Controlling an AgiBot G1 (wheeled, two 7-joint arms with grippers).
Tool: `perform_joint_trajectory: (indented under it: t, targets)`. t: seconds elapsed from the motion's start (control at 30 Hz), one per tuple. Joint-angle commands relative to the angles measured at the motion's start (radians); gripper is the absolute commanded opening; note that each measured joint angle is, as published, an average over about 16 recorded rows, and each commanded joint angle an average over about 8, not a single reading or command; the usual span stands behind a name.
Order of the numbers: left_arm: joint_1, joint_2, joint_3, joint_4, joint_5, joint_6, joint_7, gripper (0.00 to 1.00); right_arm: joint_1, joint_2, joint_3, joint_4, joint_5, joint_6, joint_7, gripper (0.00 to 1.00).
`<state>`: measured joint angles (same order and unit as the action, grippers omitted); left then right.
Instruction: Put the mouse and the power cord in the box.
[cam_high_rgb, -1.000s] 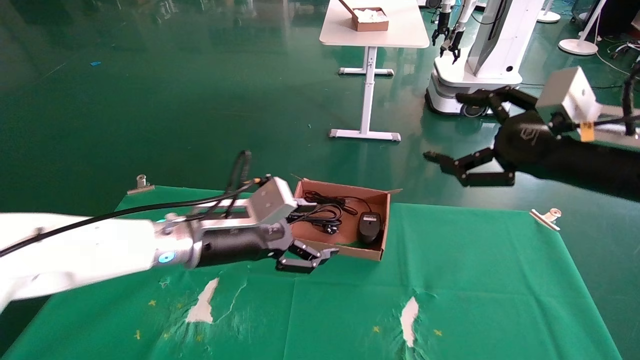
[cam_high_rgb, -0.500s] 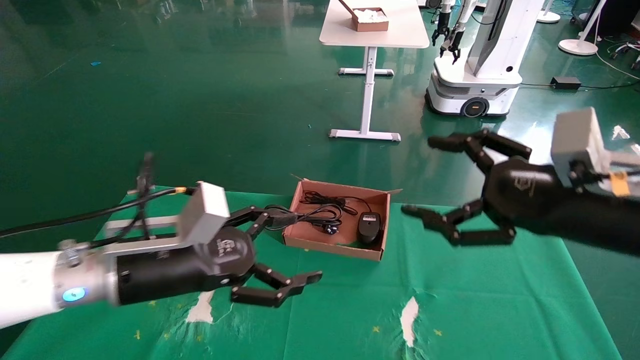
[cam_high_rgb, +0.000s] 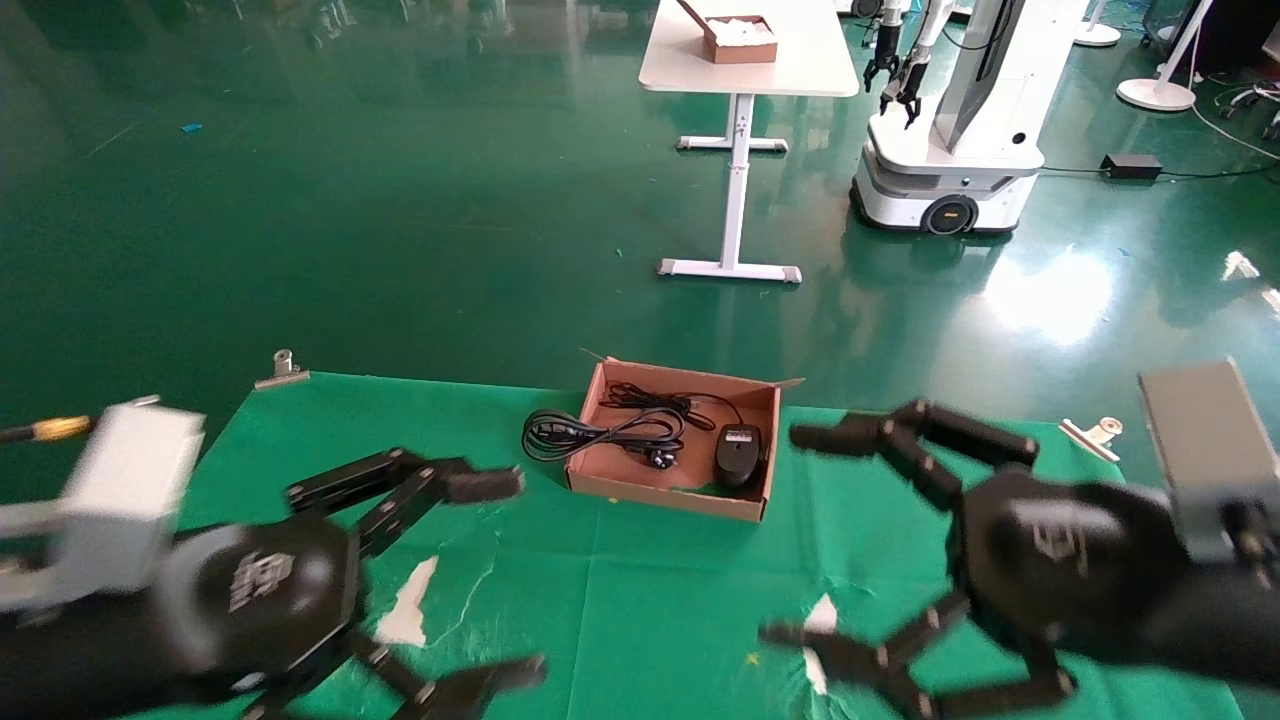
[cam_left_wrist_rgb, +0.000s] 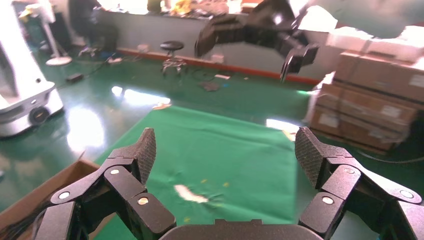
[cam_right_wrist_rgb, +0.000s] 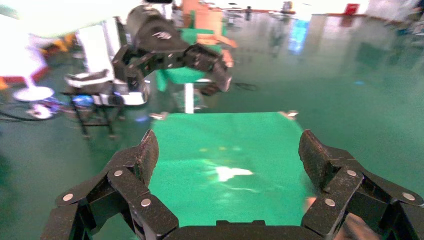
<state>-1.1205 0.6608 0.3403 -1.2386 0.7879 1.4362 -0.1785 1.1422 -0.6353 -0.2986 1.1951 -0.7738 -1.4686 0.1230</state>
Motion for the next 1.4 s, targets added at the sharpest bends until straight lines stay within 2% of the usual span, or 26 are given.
perform_joint_trajectory:
  t: [0.03, 0.33, 1.4]
  targets:
    - [0.025, -0.027, -0.033, -0.025, -0.031, 0.033, -0.005, 1.0, -0.029, 0.01, 0.008, 0.038, 0.019, -0.012, 0.028, 1.0]
    - [0.058, -0.063, -0.079, -0.057, -0.076, 0.077, -0.01, 1.0, -0.094, 0.033, 0.026, 0.124, 0.061, -0.038, 0.08, 1.0]
    - [0.047, -0.051, -0.062, -0.046, -0.059, 0.061, -0.009, 1.0, -0.069, 0.025, 0.02, 0.09, 0.044, -0.028, 0.065, 1.0]
